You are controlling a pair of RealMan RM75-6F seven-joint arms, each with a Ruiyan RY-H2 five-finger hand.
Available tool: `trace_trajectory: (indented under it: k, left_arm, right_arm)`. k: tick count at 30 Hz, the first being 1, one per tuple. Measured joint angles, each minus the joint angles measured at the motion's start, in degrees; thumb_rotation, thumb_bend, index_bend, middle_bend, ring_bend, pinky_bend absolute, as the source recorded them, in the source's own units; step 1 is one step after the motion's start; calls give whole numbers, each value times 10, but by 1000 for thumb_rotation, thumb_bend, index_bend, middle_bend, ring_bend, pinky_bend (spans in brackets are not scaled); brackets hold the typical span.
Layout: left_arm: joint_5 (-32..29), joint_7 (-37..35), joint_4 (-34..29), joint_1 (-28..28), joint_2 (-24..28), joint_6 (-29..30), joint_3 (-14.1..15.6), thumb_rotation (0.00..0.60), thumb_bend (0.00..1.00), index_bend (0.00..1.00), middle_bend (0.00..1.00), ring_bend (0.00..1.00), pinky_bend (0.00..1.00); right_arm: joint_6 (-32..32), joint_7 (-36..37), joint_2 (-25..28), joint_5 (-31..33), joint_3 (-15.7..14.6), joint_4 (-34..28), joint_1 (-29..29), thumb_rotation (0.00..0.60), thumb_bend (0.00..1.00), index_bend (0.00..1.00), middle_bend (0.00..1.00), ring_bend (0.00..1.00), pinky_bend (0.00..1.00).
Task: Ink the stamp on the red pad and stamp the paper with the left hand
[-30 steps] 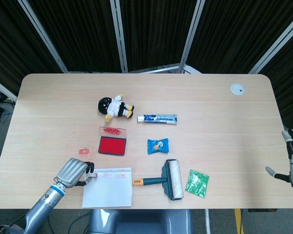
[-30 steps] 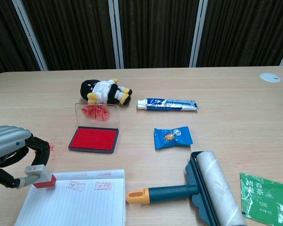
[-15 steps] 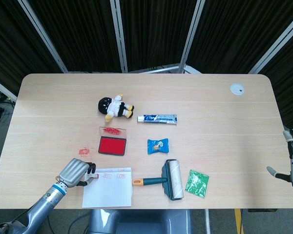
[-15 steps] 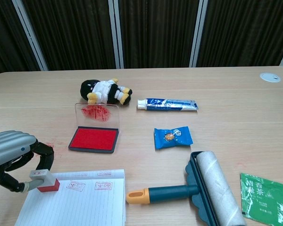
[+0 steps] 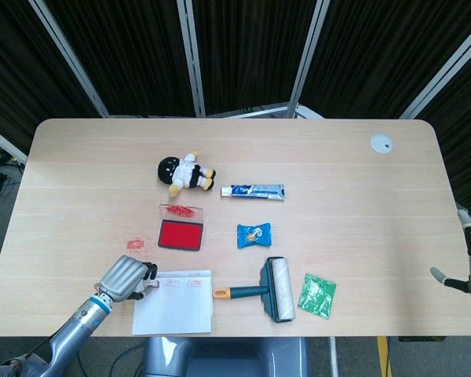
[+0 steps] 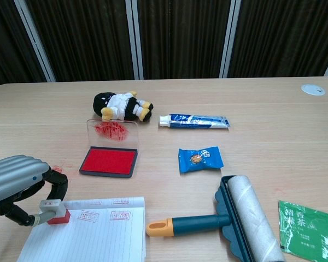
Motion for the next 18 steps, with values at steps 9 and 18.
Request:
trace_trajectory:
  k: [9, 18]
  left_arm:
    - [-1, -1, 12, 2, -7, -4, -1, 600, 454, 640, 565, 802, 928]
    - [0, -6, 19, 4, -10, -7, -1, 600, 453, 641, 565, 802, 928]
  right_arm:
    - [-1, 3, 1, 2, 1, 2, 0, 600, 0, 0, 0, 0, 0]
    - [-2, 2, 0, 3, 1, 1, 0, 600, 0, 0, 0, 0, 0]
